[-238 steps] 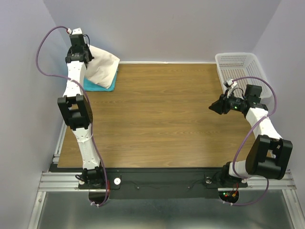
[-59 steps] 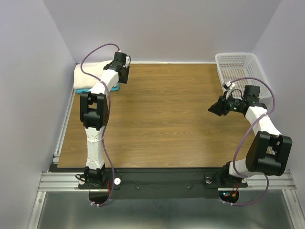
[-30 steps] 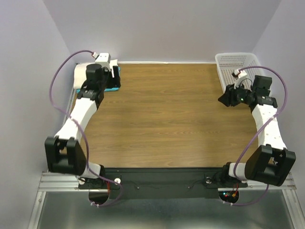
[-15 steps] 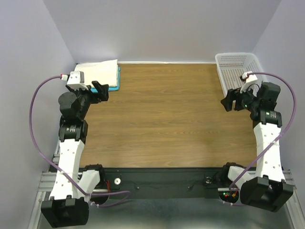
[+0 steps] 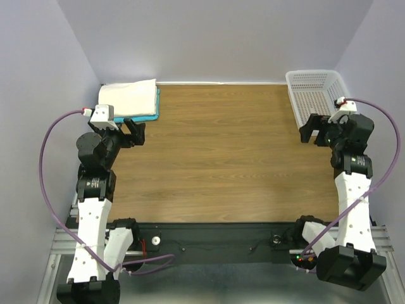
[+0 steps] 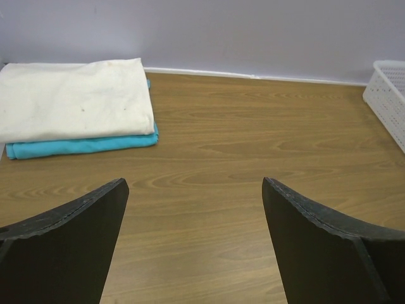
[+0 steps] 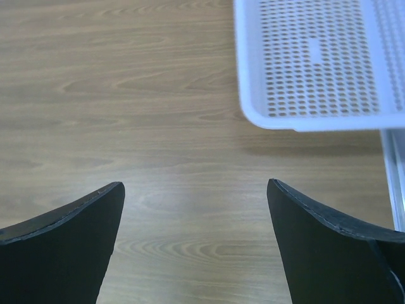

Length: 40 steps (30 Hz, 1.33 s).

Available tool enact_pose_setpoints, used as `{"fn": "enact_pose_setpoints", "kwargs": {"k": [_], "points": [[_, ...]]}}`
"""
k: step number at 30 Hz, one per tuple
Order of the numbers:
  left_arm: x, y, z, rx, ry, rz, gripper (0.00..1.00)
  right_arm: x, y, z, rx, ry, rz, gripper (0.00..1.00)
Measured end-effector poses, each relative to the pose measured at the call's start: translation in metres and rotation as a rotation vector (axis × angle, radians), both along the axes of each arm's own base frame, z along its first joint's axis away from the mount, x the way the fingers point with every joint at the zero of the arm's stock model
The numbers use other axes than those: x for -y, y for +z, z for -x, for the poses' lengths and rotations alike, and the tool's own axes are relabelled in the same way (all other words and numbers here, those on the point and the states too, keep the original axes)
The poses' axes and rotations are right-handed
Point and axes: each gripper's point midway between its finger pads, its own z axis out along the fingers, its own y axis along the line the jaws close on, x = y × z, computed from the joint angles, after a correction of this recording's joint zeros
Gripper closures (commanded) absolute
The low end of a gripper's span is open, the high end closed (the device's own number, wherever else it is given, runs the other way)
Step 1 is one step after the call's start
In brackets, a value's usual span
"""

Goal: Fold and stack the t-shirts
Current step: Neatly place the folded tshirt to the corner

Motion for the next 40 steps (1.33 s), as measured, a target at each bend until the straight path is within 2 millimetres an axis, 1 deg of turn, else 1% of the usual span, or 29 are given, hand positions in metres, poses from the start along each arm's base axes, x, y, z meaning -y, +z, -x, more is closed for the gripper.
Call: {"fn": "enact_pose_setpoints", "kwargs": {"k": [2, 3, 6, 10, 12, 18, 27, 34, 40], "points": [[0.0, -0.003, 0.001, -0.011, 0.0, -0.003, 0.01, 0.014, -0.001, 0.0, 0.006, -0.106, -0.012, 0.0], [0.0, -0.004, 0.001, -0.015, 0.0, -0.004, 0.01, 0.016, -0.002, 0.0, 0.006, -0.129, -0.016, 0.0], [0.0, -0.004, 0.001, -0.017, 0.0, -0.004, 0.01, 0.034, -0.003, -0.001, 0.011, -0.253, -0.025, 0.0], [0.0, -0.008, 0.002, -0.032, -0.001, -0.003, 0.01, 0.052, 0.0, -0.001, 0.023, -0.368, -0.022, 0.0], [0.0, -0.011, 0.003, -0.045, -0.001, -0.003, 0.02, 0.057, -0.002, -0.001, 0.025, -0.399, -0.02, 0.0], [-0.001, -0.02, 0.006, -0.081, 0.006, -0.009, 0.01, 0.061, -0.017, 0.002, -0.006, -0.441, -0.033, 0.0], [-0.005, -0.023, 0.006, -0.091, 0.025, -0.015, 0.01, 0.066, -0.017, 0.003, -0.001, -0.473, -0.036, 0.0], [-0.006, -0.023, 0.006, -0.092, 0.029, -0.015, 0.01, 0.067, -0.021, 0.004, -0.003, -0.483, -0.033, 0.0], [-0.006, -0.023, 0.005, -0.094, 0.031, -0.015, 0.01, 0.069, -0.019, 0.004, 0.006, -0.492, -0.031, 0.0]]}}
